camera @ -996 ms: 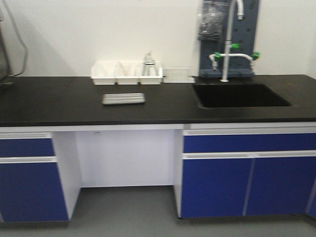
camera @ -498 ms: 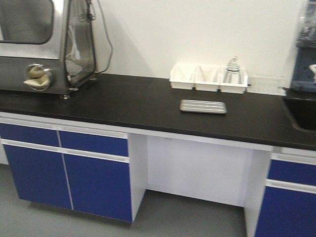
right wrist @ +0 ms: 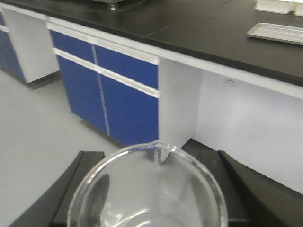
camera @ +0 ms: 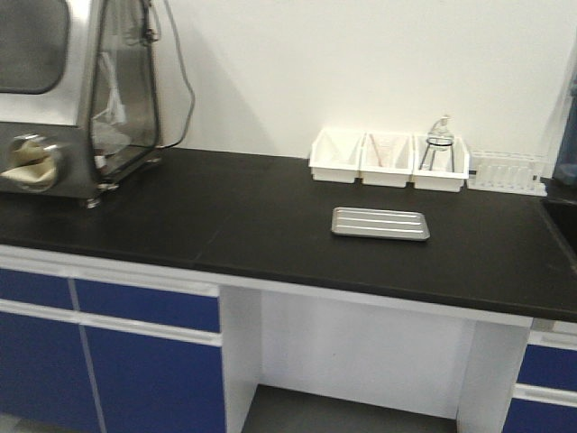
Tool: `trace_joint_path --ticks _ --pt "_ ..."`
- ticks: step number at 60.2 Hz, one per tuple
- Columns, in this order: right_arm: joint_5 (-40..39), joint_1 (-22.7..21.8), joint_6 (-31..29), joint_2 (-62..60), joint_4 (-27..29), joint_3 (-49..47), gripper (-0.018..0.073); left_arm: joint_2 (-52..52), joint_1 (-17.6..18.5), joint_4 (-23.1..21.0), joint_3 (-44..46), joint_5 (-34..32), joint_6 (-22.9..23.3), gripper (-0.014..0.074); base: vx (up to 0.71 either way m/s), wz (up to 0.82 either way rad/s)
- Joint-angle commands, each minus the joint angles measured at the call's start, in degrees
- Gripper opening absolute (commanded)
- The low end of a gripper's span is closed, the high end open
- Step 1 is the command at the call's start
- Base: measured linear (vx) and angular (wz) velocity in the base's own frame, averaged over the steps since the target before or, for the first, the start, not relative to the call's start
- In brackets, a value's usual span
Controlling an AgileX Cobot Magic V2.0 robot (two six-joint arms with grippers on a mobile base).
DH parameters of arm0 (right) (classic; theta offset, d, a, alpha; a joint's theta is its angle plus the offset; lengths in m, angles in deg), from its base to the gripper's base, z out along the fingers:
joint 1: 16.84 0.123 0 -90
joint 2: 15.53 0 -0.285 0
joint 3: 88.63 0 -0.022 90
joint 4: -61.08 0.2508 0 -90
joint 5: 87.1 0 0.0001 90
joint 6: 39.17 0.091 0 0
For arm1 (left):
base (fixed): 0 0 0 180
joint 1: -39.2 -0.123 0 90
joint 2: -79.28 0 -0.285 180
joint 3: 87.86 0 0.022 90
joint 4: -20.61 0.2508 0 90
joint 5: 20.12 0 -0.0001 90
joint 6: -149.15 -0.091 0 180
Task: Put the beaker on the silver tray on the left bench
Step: 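Drive the base to the bench with the silver tray, holding the beaker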
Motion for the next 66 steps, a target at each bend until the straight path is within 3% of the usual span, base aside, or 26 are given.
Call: trace_joint_path --ticks 1,35,66 --pt "-4.7 -0.2 -0.2 -0.3 0.0 -1.7 -0.0010 -0.4 0.4 -0.2 -1.1 -4.3 0.1 0.0001 0.45 -0.34" --pt "-4.7 -0.2 -0.2 -0.3 0.0 -1.7 -0.0010 -0.4 0.4 -0.2 -1.1 -4.3 0.1 0.0001 0.45 -0.31" --pt "-4.7 -0.2 -0.2 -0.3 0.0 -1.7 -0.0010 -0.4 0.4 -0.2 -1.1 -4.3 0.1 0.0001 0.43 -0.06"
